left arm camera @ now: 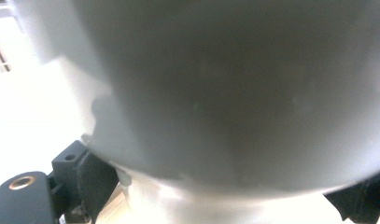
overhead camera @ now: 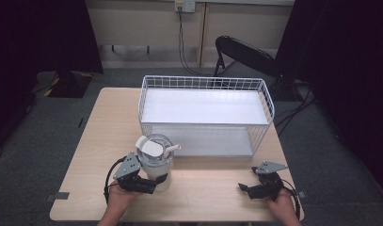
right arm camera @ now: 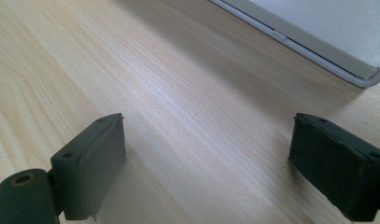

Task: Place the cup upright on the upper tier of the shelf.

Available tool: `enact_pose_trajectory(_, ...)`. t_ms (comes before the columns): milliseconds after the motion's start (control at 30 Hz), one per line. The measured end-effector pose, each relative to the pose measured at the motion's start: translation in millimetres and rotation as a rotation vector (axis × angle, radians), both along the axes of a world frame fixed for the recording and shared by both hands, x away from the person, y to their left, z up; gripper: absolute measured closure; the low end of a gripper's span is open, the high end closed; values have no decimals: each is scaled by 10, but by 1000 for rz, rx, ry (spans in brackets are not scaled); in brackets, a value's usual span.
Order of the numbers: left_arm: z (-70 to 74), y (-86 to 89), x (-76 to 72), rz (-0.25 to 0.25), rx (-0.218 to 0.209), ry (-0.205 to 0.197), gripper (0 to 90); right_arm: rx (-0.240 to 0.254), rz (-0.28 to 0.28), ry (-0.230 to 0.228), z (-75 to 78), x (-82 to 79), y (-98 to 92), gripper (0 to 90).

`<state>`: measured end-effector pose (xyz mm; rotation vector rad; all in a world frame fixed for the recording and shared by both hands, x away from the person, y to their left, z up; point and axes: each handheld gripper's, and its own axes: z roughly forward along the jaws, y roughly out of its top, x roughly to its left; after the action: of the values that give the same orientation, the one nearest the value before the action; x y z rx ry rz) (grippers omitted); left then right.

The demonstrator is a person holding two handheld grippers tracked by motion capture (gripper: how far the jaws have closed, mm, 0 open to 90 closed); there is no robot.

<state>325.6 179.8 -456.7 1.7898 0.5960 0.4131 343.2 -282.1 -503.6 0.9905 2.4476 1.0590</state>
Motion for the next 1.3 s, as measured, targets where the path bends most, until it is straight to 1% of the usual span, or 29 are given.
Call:
enact_pose_trajectory(67, 10, -10, -3, 0, 13, -6, 101, 0, 0, -1, -1, 0, 0, 101)
enact_pose_trajectory(100, 17, -21, -9, -2, 27, -18, 101, 0, 0, 0, 0, 0, 0, 101)
enact_pose_trajectory(167, 26, -42, -19, 3, 38, -23, 101, 0, 0, 0, 0, -1, 0, 101)
enact_pose_trajectory(233, 30, -60, -26, 9, 39, -22, 101, 0, -1, -1, 0, -1, 0, 101)
enact_pose_trajectory(333, 16, -53, -31, 9, 28, -26, 101, 0, -1, -2, -1, -1, 0, 101)
enact_pose_trajectory(367, 2, -43, -31, 11, 17, -24, 100, -1, -1, -2, -1, -1, 0, 101)
enact_pose_trajectory(467, -25, 4, -17, 15, -10, -10, 99, -1, -2, -2, -1, -3, 0, 101)
enact_pose_trajectory(567, -52, -1, -25, 10, -25, -28, 95, 0, -2, -1, -1, -3, 0, 101)
enact_pose_trajectory(600, -53, -4, -20, 6, -22, -34, 94, -1, -2, -2, -1, -2, 0, 101)
enact_pose_trajectory(733, -80, -8, 17, 4, -60, -27, 88, -1, -2, -2, -1, -2, 0, 101)
enact_pose_trajectory(867, -73, -23, 48, -1, -73, -23, 82, 0, -2, -1, -1, -3, 0, 101)
enact_pose_trajectory(900, -77, -29, 54, -6, -75, -26, 81, 0, -2, -2, -1, -3, 1, 101)
enact_pose_trajectory(933, -80, -46, 58, 0, -75, -25, 80, 0, -2, -1, -1, -3, 0, 101)
enact_pose_trajectory(1033, -78, -56, 80, -9, -91, -21, 75, -1, -3, -2, -1, -4, 0, 101)
enact_pose_trajectory(1167, -73, -49, 86, -10, -88, -22, 83, 0, -3, -1, -1, -4, 1, 101)
enact_pose_trajectory(1300, -47, -75, 60, 12, -57, -30, 93, -1, -3, -1, 0, -4, 1, 101)
